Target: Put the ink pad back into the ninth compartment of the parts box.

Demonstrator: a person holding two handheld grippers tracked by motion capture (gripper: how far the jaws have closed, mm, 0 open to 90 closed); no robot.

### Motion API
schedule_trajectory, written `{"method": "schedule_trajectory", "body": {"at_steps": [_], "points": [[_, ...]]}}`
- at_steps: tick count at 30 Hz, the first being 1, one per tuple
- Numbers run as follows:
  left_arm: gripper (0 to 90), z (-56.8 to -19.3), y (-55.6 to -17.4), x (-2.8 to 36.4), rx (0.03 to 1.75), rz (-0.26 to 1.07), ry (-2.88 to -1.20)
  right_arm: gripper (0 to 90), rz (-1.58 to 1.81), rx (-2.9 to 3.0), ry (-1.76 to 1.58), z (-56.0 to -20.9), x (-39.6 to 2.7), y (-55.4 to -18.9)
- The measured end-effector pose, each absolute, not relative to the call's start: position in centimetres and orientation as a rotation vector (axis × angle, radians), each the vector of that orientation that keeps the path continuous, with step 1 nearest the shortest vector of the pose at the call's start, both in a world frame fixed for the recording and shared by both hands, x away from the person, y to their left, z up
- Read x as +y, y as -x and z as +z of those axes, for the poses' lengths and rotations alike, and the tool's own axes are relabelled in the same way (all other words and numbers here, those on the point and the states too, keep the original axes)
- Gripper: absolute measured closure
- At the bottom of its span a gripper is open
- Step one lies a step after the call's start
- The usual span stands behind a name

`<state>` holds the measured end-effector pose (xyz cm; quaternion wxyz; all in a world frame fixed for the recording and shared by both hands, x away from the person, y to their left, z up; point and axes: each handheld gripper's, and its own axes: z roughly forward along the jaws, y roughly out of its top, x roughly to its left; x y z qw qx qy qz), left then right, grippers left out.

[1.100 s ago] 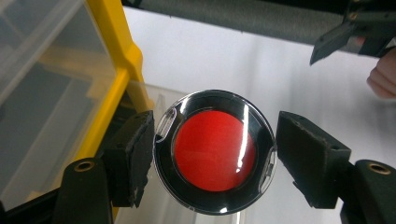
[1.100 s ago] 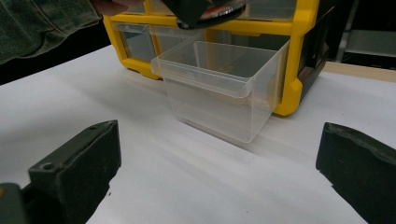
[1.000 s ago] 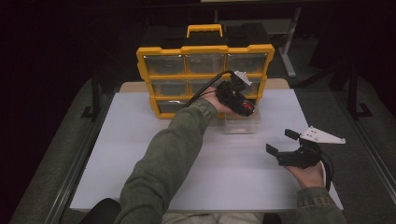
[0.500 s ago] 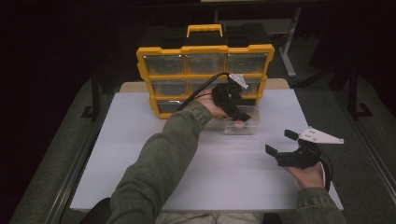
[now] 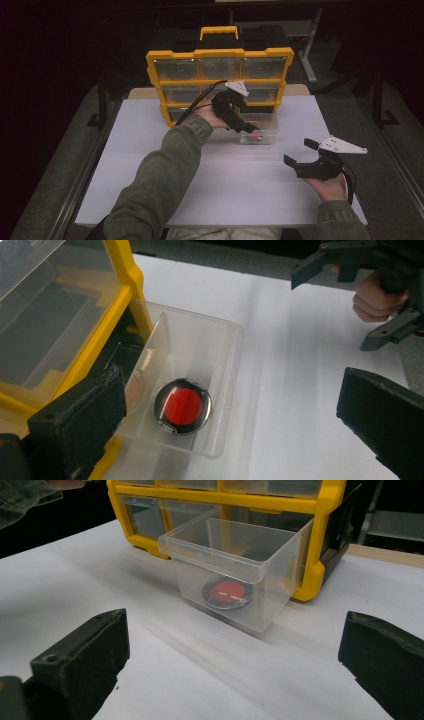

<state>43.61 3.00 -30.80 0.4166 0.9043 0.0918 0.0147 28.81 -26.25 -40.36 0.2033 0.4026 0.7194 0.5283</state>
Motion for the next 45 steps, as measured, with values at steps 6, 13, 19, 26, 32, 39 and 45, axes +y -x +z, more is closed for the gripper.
{"method": "schedule_trajectory", "body": {"at_steps": [6,13,19,26,32,39,45], "points": [[0.0,-30.8,-42.9,4.0,0.232,0.037,-2.229,0.0,1.473,2.011,-1.122,-40.4,-26.2,-28.8],[0.0,-30.8,-42.4,6.0,0.253,0.043,-2.189,0.0,1.473,2.01,-1.12,-40.3,-26.2,-28.8],[0.0,-31.1,-42.0,7.5,0.269,0.054,-2.168,0.0,1.471,2.012,-1.123,-40.3,-26.1,-28.8],[0.0,-31.4,-41.4,9.0,0.279,0.064,-2.15,0.0,1.466,2.013,-1.123,-40.4,-26.1,-28.8],[0.0,-31.7,-40.9,10.6,0.315,0.095,-2.115,0.0,1.465,2.012,-1.122,-40.4,-26.1,-28.8],[0.0,-32.2,-40.5,12.5,0.359,0.116,-2.077,0.0,1.462,2.013,-1.121,-40.4,-26.1,-28.8],[0.0,-32.6,-40.2,13.3,0.383,0.122,-2.058,0.0,1.458,2.019,-1.119,-40.4,-26.0,-28.8]]}}
